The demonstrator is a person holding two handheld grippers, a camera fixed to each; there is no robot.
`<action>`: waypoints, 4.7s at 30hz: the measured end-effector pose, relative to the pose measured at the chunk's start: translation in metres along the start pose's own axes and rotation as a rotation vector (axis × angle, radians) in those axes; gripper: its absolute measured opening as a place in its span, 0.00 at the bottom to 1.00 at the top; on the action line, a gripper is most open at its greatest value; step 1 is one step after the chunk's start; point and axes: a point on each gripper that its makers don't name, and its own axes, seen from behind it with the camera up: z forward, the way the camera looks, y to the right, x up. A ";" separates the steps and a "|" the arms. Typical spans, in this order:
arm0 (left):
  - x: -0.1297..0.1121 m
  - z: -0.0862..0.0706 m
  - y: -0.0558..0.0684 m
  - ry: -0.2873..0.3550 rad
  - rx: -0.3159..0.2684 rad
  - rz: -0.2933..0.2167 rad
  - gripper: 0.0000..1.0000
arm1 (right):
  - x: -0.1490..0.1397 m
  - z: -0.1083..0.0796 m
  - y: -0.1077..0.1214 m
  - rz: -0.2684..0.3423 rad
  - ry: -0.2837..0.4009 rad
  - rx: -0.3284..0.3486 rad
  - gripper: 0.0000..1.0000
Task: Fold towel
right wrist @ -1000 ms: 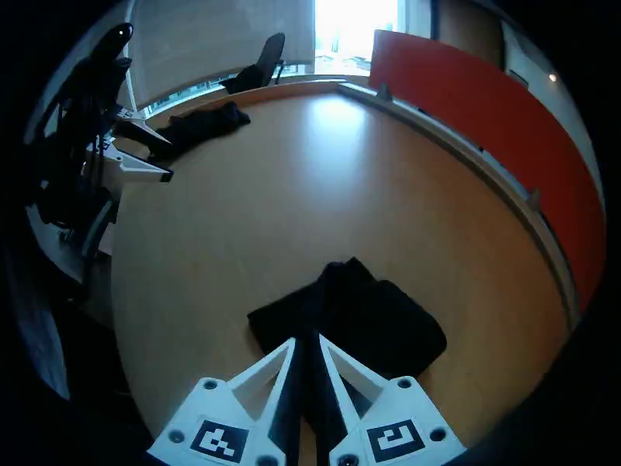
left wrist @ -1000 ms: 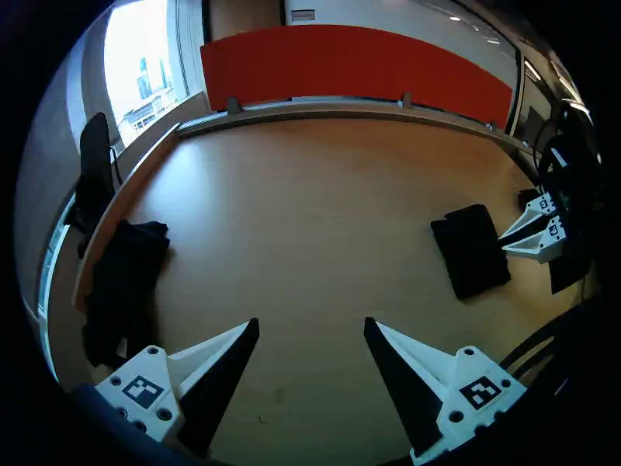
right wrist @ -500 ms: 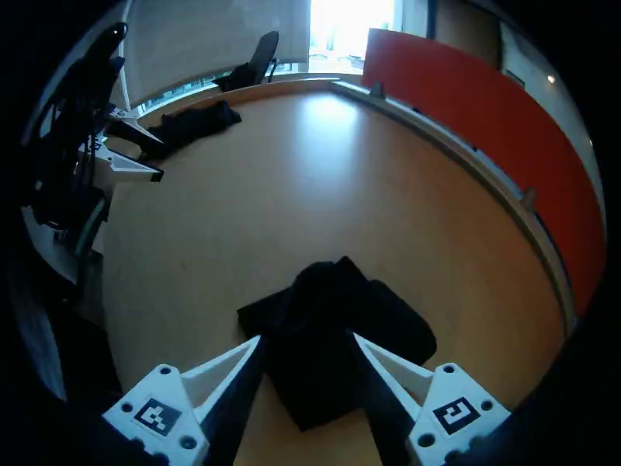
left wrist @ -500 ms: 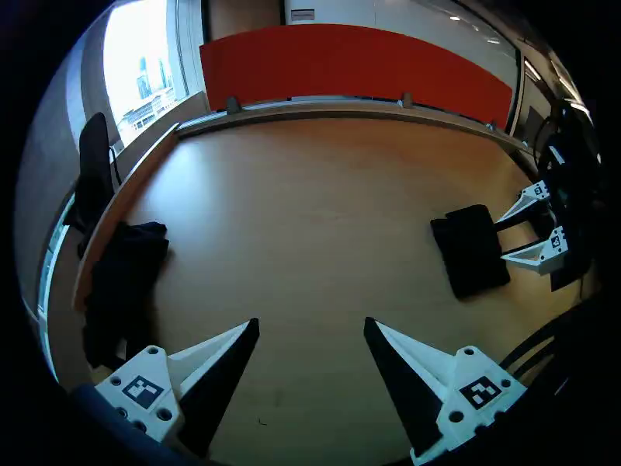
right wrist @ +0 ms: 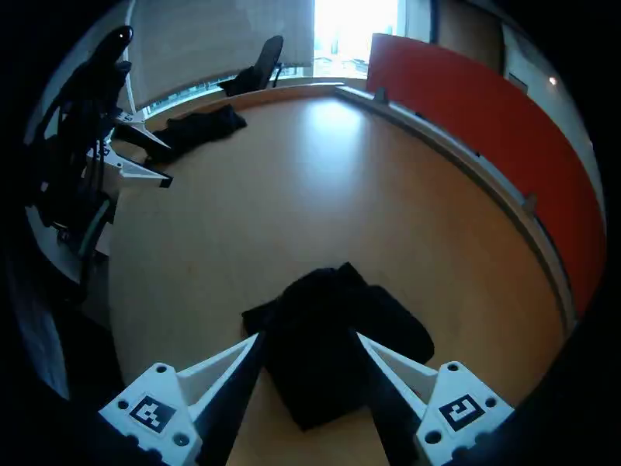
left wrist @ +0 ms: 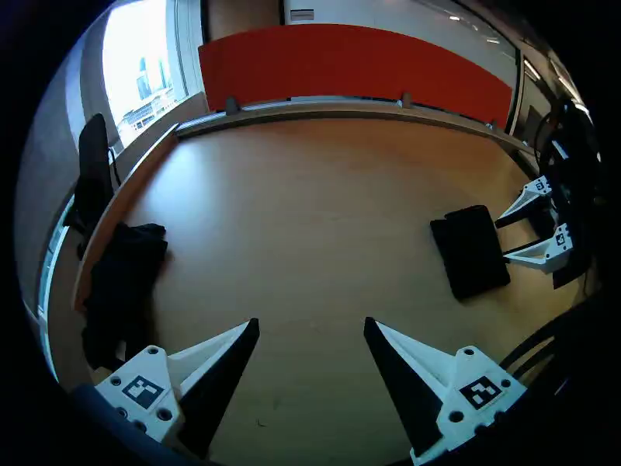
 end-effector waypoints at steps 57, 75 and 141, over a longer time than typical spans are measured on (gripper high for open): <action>0.008 0.005 0.013 0.007 -0.017 0.025 1.00 | -0.117 -0.008 -0.004 0.122 -0.154 -0.053 0.61; 0.009 0.005 0.013 0.007 -0.018 0.027 1.00 | -0.121 -0.004 -0.005 0.173 -0.158 -0.067 0.25; 0.038 -0.009 0.022 0.086 -0.046 0.049 1.00 | 0.077 -0.115 0.098 0.037 0.133 -0.288 0.05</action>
